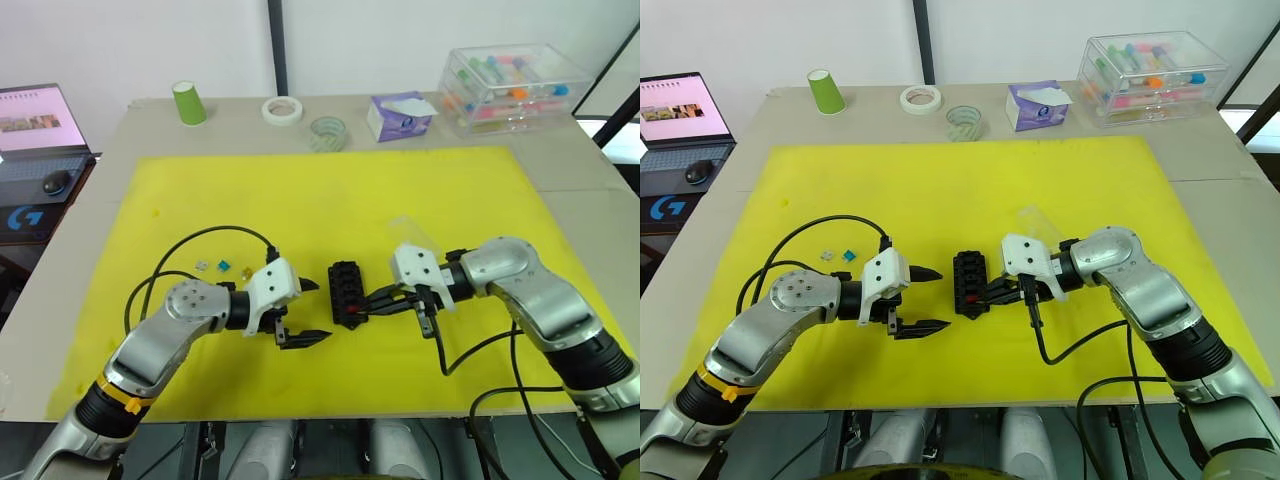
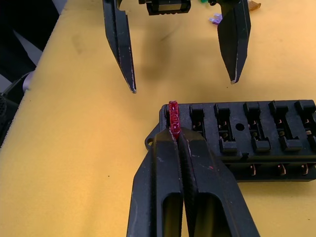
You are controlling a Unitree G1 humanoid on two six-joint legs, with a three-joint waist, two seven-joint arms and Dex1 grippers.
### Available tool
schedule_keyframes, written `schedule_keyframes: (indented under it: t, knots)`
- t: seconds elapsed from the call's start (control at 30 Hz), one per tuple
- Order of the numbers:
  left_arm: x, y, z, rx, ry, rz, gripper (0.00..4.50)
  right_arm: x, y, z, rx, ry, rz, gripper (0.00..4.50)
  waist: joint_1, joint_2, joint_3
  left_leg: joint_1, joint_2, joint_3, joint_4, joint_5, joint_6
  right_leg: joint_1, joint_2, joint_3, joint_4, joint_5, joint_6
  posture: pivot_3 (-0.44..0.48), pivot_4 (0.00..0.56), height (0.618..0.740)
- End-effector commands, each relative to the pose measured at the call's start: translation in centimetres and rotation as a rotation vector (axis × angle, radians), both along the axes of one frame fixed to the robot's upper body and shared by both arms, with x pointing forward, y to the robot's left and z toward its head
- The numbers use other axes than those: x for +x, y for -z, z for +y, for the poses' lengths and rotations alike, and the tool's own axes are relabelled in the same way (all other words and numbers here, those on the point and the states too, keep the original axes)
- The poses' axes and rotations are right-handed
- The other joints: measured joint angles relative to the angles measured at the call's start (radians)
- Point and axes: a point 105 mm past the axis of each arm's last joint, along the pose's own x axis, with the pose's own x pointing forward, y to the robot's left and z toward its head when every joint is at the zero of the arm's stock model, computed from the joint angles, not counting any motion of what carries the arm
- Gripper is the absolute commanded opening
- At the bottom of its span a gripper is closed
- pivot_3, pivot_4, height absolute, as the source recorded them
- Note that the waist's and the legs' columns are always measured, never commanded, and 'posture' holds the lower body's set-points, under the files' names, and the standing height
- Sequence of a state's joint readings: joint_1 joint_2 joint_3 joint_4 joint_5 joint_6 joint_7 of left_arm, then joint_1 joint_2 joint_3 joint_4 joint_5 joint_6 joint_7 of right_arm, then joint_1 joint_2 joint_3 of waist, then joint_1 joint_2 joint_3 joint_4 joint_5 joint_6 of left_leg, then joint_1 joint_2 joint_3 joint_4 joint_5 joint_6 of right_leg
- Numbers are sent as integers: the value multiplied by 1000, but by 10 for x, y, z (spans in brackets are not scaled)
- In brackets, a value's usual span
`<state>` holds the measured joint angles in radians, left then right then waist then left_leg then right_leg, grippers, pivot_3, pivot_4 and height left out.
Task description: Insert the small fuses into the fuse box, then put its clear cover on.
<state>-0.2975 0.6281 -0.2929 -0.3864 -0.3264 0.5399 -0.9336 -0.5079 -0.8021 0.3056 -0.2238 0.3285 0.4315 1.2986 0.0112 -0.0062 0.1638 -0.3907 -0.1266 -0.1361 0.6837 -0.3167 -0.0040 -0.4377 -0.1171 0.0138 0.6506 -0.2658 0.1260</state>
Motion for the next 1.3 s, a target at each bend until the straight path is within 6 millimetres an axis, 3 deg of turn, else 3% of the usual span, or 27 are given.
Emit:
schedule_keyframes:
  t: [0.03, 1.3]
  knots:
    - [-1, -9, -4, -8, 24, -38, 4460, -2, -11, 3, 6, -30, -45, 0, 0, 0, 0, 0, 0, 0, 0, 0, 0, 0, 0, 0, 0, 0, 0, 0, 150, 740]
    - [-2, -9, -7, -14, 24, -39, 4460, -1, -5, 1, -47, -47, -87, 0, 0, 0, 0, 0, 0, 0, 0, 0, 0, 0, 0, 0, 0, 0, 0, 0, 150, 740]
